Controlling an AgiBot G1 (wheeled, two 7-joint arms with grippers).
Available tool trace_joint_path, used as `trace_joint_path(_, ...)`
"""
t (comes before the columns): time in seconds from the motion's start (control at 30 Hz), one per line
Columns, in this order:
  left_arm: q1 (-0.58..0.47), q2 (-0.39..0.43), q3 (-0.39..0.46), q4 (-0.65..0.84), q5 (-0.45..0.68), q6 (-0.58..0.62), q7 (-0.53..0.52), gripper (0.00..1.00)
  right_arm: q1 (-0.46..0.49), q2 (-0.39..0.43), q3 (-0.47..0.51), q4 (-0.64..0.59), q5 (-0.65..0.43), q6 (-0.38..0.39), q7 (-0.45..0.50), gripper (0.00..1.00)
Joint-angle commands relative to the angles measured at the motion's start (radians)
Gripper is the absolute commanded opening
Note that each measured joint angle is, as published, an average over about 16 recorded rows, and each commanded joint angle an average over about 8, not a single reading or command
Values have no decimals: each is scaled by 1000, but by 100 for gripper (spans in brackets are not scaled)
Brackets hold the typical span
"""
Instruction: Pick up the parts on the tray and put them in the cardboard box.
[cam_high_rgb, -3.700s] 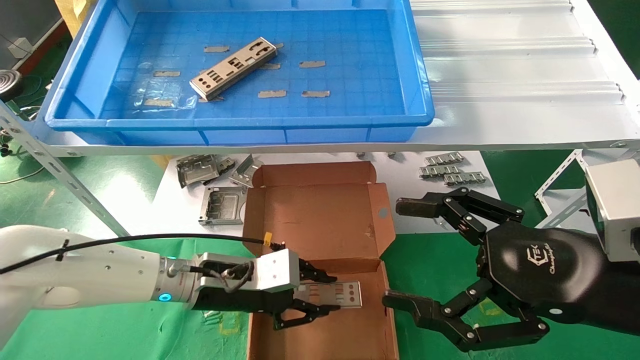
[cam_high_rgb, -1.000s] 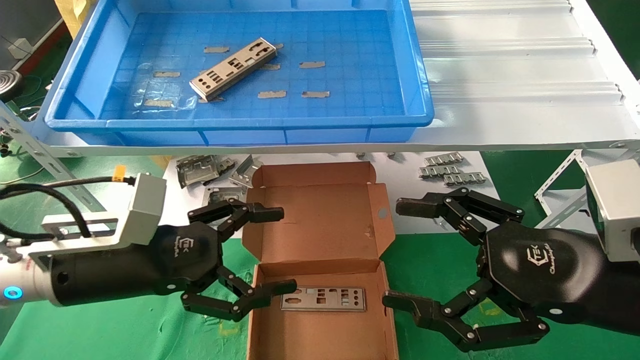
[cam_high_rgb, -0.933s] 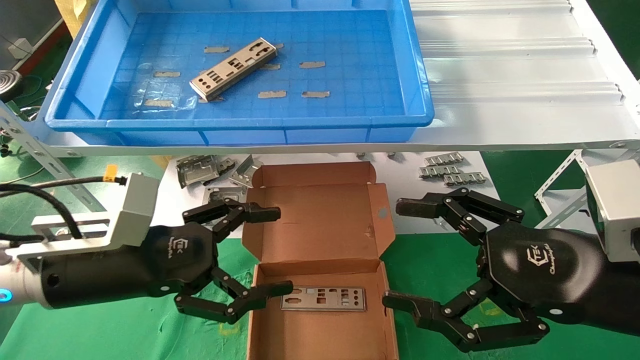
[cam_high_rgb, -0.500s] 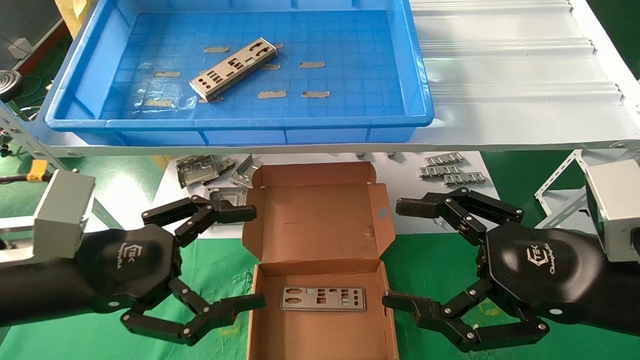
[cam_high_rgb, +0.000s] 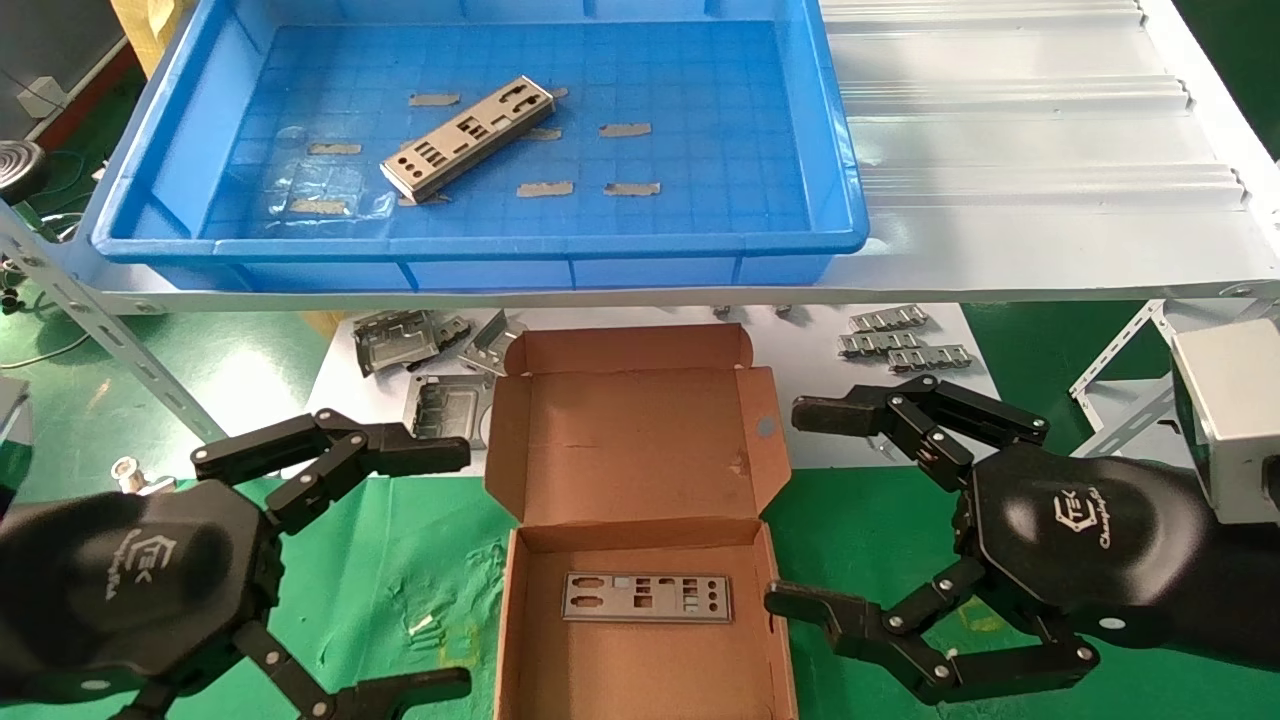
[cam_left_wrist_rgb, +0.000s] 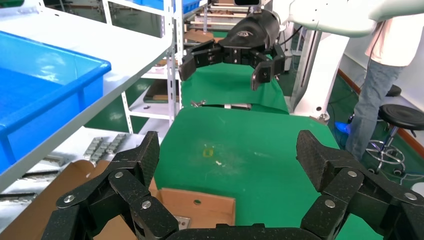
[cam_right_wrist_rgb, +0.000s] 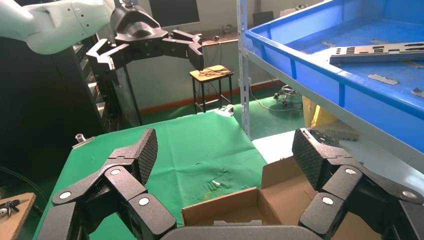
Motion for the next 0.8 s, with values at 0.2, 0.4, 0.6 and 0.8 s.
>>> trace_joint_path(0.2,5,-7,-5,-10,-6,0,-3,100,0,0,0,0,0,0,0,100)
trace_joint_path(0.4,1,-2,-1,-2,-1,0,-2,100,0,0,0,0,0,0,0,100)
trace_joint_path(0.6,-1,2,1,3,1,0,0,100,0,0,0,0,0,0,0,100)
trace_joint_path(0.8,-2,4,3,6,3,0,0,100,0,0,0,0,0,0,0,100)
